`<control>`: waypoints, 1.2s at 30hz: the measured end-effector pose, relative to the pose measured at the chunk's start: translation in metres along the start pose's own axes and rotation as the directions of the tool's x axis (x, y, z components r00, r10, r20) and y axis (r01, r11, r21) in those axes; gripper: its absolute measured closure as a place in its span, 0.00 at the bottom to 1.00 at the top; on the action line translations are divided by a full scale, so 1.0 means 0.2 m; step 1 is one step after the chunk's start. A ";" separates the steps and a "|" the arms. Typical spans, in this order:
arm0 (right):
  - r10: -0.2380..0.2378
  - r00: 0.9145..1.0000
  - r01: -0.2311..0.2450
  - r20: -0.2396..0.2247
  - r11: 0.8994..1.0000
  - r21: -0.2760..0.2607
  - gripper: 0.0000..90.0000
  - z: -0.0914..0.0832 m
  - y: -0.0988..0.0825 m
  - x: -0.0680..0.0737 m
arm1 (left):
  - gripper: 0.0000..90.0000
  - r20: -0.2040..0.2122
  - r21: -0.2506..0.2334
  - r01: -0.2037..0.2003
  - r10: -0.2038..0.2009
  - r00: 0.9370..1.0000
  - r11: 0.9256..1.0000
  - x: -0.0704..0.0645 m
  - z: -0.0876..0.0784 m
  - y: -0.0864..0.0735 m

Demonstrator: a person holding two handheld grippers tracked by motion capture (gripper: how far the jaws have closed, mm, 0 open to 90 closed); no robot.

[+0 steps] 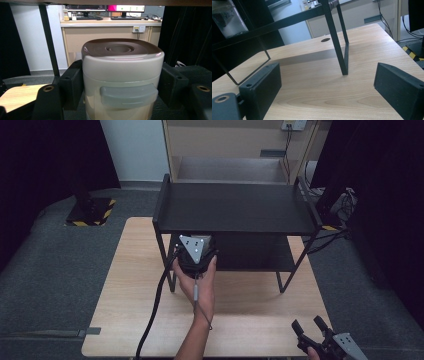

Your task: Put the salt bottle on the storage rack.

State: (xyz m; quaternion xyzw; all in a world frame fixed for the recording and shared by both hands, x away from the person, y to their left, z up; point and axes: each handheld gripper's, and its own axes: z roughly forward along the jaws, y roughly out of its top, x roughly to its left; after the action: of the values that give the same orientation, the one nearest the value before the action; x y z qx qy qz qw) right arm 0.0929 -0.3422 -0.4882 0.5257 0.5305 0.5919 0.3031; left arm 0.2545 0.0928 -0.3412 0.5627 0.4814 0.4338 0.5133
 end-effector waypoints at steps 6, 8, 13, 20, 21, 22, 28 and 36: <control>0.000 1.000 0.000 0.002 1.000 -0.002 0.09 -0.01 0.00 0.00 | 0.33 -0.004 -0.002 0.001 -0.001 1.000 1.000 0.00 0.00 0.00; -0.002 1.000 0.002 0.002 1.000 -0.002 0.09 -0.01 0.00 0.00 | 0.33 -0.008 -0.005 -0.004 0.004 1.000 1.000 -0.01 0.00 -0.01; 0.000 1.000 0.000 0.003 1.000 -0.002 0.09 -0.01 0.00 0.00 | 0.33 -0.012 -0.010 -0.008 0.008 1.000 1.000 -0.02 0.01 -0.01; 0.000 1.000 0.000 0.005 1.000 -0.001 0.09 -0.02 0.00 0.00 | 0.33 -0.013 -0.016 -0.009 0.009 1.000 1.000 -0.02 0.01 -0.02; 0.000 1.000 0.000 0.006 1.000 -0.002 0.09 -0.02 0.00 0.00 | 0.33 -0.013 -0.016 -0.011 0.010 1.000 1.000 -0.02 0.01 -0.02; 0.000 1.000 0.000 0.007 1.000 -0.002 0.09 -0.02 0.00 0.00 | 0.33 -0.013 -0.016 -0.012 0.012 1.000 1.000 -0.02 0.01 -0.02; -0.001 1.000 0.001 0.005 1.000 -0.002 0.09 -0.02 0.00 0.00 | 0.33 -0.015 -0.022 -0.016 0.016 1.000 1.000 -0.02 0.01 -0.03; 0.001 1.000 -0.001 0.004 1.000 -0.002 0.09 -0.02 0.00 0.00 | 0.33 -0.012 -0.030 -0.013 0.012 1.000 0.999 -0.01 0.01 -0.05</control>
State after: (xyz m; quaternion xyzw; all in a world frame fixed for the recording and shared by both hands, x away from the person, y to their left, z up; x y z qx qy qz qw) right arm 0.0891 -0.3434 -0.4866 0.5271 0.5290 0.5913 0.3043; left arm 0.2551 0.0896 -0.3503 0.5553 0.4743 0.4476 0.5161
